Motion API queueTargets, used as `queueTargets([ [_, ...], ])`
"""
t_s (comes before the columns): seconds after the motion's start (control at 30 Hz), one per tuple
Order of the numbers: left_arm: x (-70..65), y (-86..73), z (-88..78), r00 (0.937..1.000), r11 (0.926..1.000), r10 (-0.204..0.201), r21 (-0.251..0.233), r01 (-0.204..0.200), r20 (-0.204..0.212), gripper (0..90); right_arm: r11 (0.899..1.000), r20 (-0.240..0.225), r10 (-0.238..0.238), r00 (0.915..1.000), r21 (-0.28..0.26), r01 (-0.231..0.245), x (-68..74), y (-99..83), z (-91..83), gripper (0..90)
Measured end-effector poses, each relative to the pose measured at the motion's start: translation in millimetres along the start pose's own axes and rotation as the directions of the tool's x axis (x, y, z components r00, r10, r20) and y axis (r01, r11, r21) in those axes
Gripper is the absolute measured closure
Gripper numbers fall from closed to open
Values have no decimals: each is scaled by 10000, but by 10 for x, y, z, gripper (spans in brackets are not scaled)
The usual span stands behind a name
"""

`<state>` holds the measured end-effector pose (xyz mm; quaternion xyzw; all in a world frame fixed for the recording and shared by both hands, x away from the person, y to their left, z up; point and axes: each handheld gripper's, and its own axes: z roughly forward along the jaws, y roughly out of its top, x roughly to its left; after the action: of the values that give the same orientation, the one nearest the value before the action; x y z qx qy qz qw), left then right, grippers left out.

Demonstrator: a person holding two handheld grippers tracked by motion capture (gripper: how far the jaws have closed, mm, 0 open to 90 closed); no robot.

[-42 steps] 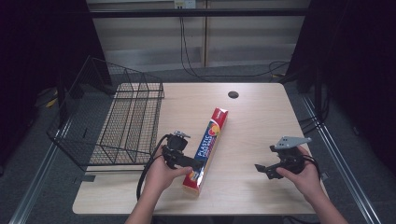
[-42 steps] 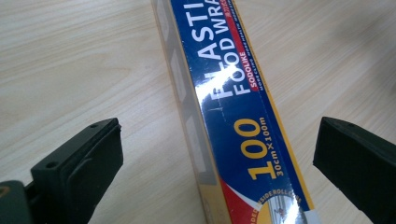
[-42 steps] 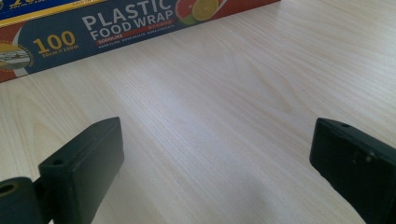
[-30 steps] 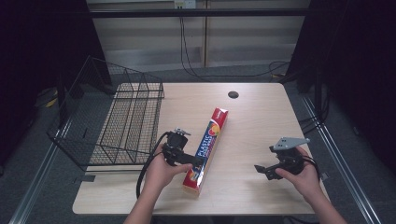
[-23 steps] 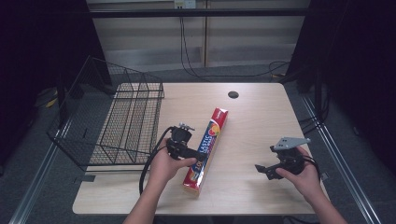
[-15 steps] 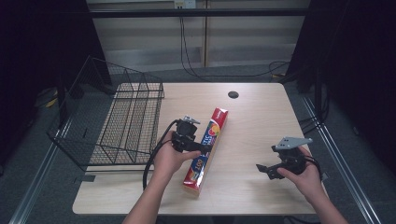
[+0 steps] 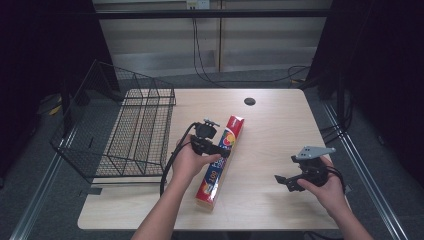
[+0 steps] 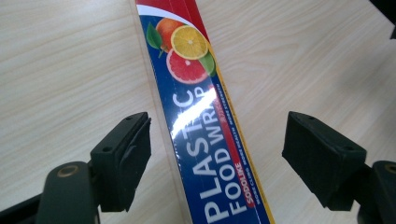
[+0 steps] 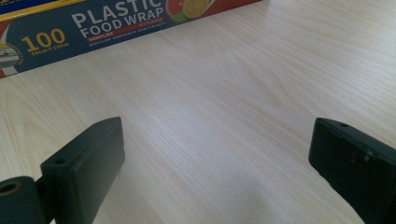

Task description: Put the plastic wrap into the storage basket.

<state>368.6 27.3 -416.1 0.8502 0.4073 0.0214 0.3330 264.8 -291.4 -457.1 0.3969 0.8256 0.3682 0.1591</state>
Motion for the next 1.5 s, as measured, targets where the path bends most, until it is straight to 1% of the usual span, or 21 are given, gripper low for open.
queueTargets([
  [0.07,-21,32,28,9999,9999,-137,99,137,-15,274,10000,19,21,10000,-4,-21,-2,-1,-2,35],
  [0.17,-25,48,57,9998,9996,-50,277,45,182,286,10000,-68,42,10000,0,-42,-4,0,-7,35],
  [0.2,-35,48,80,9996,9993,-217,311,212,156,286,10000,-33,37,10000,-20,-37,-1,0,-7,36],
  [0.23,-30,53,93,9994,9983,-267,523,256,201,285,10000,-50,41,10000,-20,-41,-1,1,-7,36],
  [0.27,-24,63,118,9985,9964,-500,700,484,212,285,10000,-9,38,10000,-14,-38,4,1,-3,36],
  [0.4,-14,73,167,9995,9951,-310,939,308,16,286,10000,-25,-13,10000,-31,13,10,4,1,37],
  [0.43,-26,71,189,9991,9952,-408,884,418,-130,286,10000,-25,-13,10000,-31,13,10,4,1,37],
  [0.53,1,71,232,9990,9943,-227,1036,266,-387,295,10000,3,-23,10000,-44,23,11,7,0,37],
  [0.77,6,71,322,9988,9928,-190,1171,242,-453,292,10000,8,-20,10000,-56,21,10,9,0,37],
  [0.83,7,78,344,9992,9923,-199,1211,241,-361,282,10000,6,-12,10000,-54,12,7,9,0,37],
  [0.87,-4,76,369,9983,9930,-302,1129,355,-489,283,10000,8,-16,10000,-43,16,7,9,0,37],
  [0.9,1,82,386,9988,9906,-202,1344,259,-436,285,10000,-4,-14,10000,-46,14,7,9,0,37],
  [1.03,-9,89,426,9983,9890,-75,1469,159,-572,295,10000,12,-16,10000,-51,16,9,9,1,38],
  [1.13,-6,103,452,9971,9852,-170,1689,294,-739,318,10000,-20,-10,10000,-54,10,6,10,0,39],
  [1.17,-1,110,468,9967,9817,-303,1856,438,-750,322,10000,7,-8,10000,-85,8,6,10,-3,39],
  [1.23,-4,115,485,9963,9815,-341,1853,483,-795,335,10000,11,-18,10000,-89,18,6,10,-2,39],
  [1.27,-8,120,501,9951,9771,-381,2053,563,-913,339,10000,-18,-3,10000,-67,3,7,11,-2,39],
  [1.37,-4,132,518,9954,9741,-387,2188,571,-874,345,10000,-48,-11,10000,-73,11,7,11,-2,39],
  [1.4,-2,144,517,9946,9699,-450,2343,658,-933,349,9999,-20,12,10000,-100,-12,7,13,-4,39],
  [1.47,2,147,525,9950,9704,-387,2340,594,-921,353,9999,-2,13,10000,-104,-13,7,13,-4,39],
  [1.5,0,147,530,9941,9696,-593,2315,790,-906,353,9999,11,7,10000,-115,-7,6,13,-4,39],
])
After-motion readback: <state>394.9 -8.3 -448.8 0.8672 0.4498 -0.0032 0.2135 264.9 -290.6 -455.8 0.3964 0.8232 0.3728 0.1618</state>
